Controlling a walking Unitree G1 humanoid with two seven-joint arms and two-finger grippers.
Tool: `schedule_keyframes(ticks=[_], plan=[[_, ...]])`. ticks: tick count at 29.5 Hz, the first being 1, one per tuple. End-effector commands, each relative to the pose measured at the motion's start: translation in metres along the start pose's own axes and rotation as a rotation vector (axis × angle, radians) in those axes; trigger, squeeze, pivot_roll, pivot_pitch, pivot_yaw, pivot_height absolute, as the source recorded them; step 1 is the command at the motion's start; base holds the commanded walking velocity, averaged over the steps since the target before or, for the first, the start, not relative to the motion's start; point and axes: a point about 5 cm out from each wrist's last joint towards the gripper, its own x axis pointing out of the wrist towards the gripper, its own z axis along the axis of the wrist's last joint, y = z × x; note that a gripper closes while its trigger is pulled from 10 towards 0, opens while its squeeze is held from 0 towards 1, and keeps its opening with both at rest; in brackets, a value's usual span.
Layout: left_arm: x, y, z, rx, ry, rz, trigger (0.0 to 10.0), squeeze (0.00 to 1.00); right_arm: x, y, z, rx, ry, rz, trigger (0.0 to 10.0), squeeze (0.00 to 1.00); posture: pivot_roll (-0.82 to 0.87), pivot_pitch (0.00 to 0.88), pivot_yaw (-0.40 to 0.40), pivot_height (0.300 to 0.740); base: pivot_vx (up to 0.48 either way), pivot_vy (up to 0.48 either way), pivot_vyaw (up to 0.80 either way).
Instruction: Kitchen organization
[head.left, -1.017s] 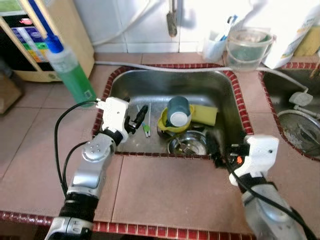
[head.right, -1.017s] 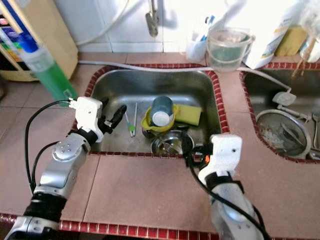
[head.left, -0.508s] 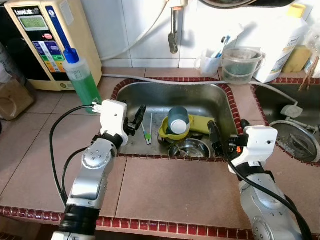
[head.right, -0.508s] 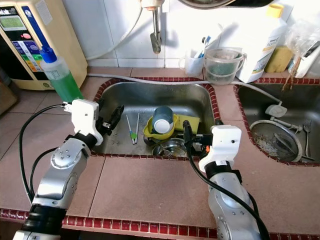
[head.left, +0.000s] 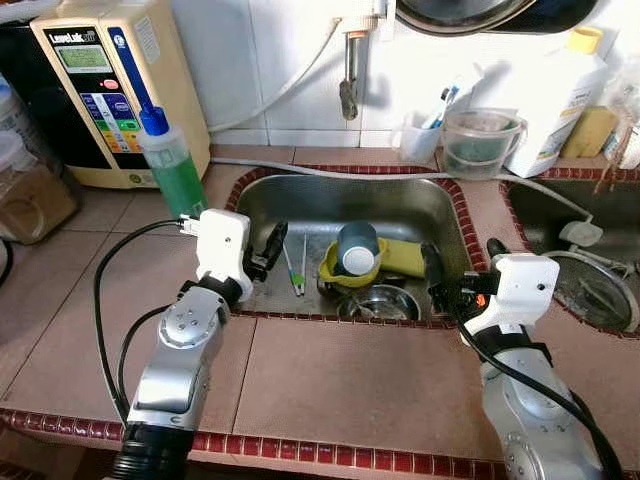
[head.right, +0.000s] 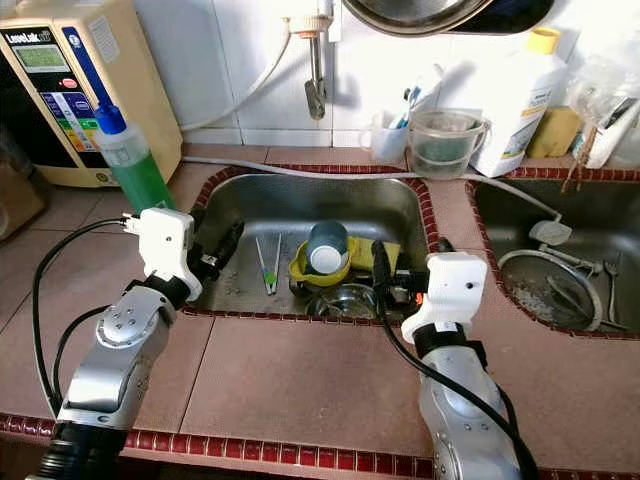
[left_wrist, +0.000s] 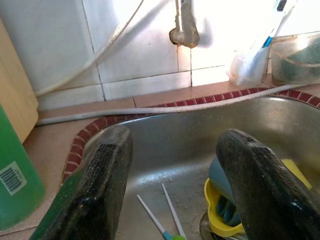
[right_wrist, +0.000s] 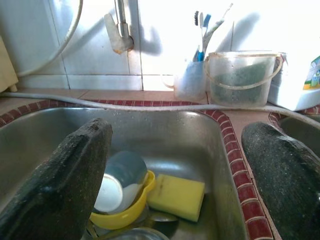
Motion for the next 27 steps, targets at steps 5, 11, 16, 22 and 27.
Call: schedule_keyframes(ticks=[5,11,16,22,27], plan=[[-0.0026,-0.0005,0.0047,-0.009,-0.01,-0.011,10.0,0.0,0.0002,0.0002,-0.0028,0.006,0.007,0.004,10.0,0.0,-0.15,0.063,0.06,0.74,0.0,0.0,0.0],[-0.0035,-0.0011,0.0038,-0.02,0.0,-0.016,10.0,0.0,-0.0024,-0.0009,-0.0053,0.009,0.018,-0.002,10.0,0.0,-0.15,0.068,0.06,0.74,0.0,0.0,0.0],[-0.0041,-0.001,0.004,-0.006,0.006,-0.02,10.0,0.0,-0.0037,-0.0007,-0.0056,0.011,0.021,-0.004,10.0,0.0,-0.15,0.076,0.063,0.74,0.0,0.0,0.0],[-0.0066,-0.002,0.0024,-0.012,0.02,-0.032,10.0,0.0,-0.007,-0.0015,-0.0077,0.014,0.031,-0.012,10.0,0.0,-0.15,0.085,0.068,0.74,0.0,0.0,0.0],[-0.0072,-0.0009,0.0036,-0.001,0.012,-0.031,10.0,0.0,-0.0081,-0.0011,-0.0078,0.015,0.034,-0.015,10.0,0.0,-0.15,0.089,0.072,0.74,0.0,0.0,0.0]])
